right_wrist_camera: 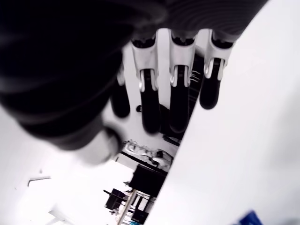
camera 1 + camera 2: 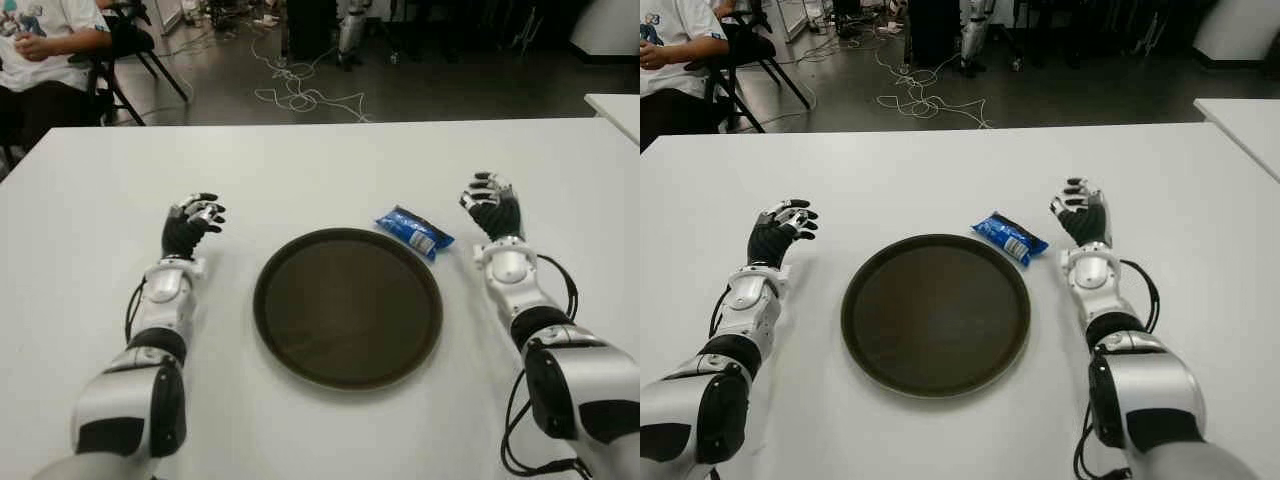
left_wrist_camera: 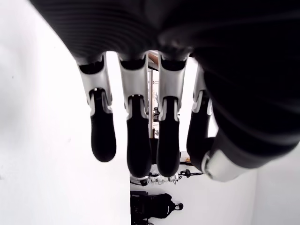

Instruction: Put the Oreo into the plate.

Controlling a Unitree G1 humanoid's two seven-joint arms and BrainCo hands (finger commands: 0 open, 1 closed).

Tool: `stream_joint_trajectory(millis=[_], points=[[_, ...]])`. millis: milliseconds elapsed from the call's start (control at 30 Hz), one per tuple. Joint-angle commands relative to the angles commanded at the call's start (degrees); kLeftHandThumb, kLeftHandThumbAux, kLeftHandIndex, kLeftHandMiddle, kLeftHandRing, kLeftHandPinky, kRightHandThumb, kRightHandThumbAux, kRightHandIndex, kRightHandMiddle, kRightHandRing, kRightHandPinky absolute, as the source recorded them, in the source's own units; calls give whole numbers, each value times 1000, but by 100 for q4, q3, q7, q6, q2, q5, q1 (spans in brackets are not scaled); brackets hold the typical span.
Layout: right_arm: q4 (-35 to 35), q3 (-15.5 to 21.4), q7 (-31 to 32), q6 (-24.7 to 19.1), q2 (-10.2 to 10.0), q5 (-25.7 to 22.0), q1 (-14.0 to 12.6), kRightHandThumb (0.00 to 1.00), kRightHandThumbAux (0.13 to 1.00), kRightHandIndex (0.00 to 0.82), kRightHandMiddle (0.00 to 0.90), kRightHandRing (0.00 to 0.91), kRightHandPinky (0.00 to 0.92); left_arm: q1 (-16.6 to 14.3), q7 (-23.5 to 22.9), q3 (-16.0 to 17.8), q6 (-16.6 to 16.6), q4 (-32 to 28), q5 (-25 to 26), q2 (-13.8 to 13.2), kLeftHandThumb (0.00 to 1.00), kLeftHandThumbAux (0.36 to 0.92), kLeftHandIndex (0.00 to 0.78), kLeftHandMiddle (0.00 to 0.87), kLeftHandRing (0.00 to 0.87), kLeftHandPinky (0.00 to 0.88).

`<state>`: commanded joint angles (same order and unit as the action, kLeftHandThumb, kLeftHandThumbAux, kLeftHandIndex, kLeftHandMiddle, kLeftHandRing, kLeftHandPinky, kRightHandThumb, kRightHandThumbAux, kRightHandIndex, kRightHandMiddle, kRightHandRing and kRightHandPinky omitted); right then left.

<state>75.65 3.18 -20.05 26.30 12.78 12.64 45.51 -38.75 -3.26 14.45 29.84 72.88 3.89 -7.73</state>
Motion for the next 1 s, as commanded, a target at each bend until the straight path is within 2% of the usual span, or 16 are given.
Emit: stream_joint_trajectory(millis=[167,300,433,533,633,700,800,1000], points=[[-5,-74,24,-102,96,77,266,124,735,252,300,308,299,4,-31,2,-4,3,9,-8,831,675,397,498,505,484],[2,-153,2,-155,128,152,367,125,728,254,304,317,305,4,-41,2,-7,10,8,-18,831,674,398,499,507,487],[16,-344,-21,-240,188,347,447,107,721,257,297,308,274,9,-45,-2,-17,32,-5,-41,830,675,395,502,509,489],[23,-622,-8,-402,242,626,570,84,722,269,291,309,259,13,-56,-12,-14,32,-15,-45,830,675,394,503,511,493],[18,-1055,40,-716,327,1053,677,27,693,212,208,217,155,17,-51,-31,-13,24,-36,-53,830,674,397,501,515,499],[12,-1194,40,-854,351,1184,695,11,635,130,117,119,64,18,-46,-34,-15,23,-41,-57,830,674,398,501,518,497],[9,-1491,61,-1261,368,1470,762,3,583,57,45,43,21,23,-39,-36,-13,25,-49,-62,830,675,395,503,519,496],[-25,-1868,266,-1862,329,1784,897,0,531,7,5,5,2,22,-68,1,-25,28,-13,-51,829,675,391,509,519,497]])
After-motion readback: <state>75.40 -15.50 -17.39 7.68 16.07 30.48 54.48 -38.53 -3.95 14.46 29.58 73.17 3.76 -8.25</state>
